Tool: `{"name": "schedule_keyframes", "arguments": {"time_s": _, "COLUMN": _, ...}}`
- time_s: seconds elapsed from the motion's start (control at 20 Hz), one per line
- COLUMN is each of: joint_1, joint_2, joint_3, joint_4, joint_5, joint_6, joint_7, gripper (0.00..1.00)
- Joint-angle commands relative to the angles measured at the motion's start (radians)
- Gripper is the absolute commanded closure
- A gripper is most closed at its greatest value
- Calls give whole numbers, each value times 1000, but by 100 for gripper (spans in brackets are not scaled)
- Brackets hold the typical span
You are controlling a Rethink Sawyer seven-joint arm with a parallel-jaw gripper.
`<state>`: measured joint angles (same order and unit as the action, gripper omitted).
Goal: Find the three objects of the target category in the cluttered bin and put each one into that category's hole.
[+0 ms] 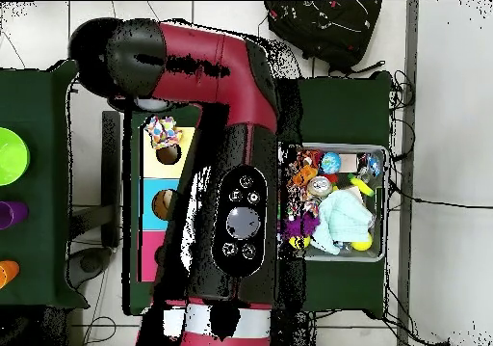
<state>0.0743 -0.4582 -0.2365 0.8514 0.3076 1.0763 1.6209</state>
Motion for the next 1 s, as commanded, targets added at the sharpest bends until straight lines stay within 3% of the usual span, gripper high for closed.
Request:
{"name": "schedule_keyframes", "arguments": {"time_s": 0.05, "joint_1": -38, "joint_2": 55, "joint_3": 86, "joint_4": 96, "joint_5": -19, "joint_6": -57, "joint_7": 127, "gripper": 100}}
{"name": "schedule_keyframes", "arguments": {"time_s": 1.0, "joint_1": -42, "joint_2": 54, "joint_3": 106, "joint_4": 159, "joint_5": -5, "joint_6": -146, "joint_7": 126, "gripper": 100}}
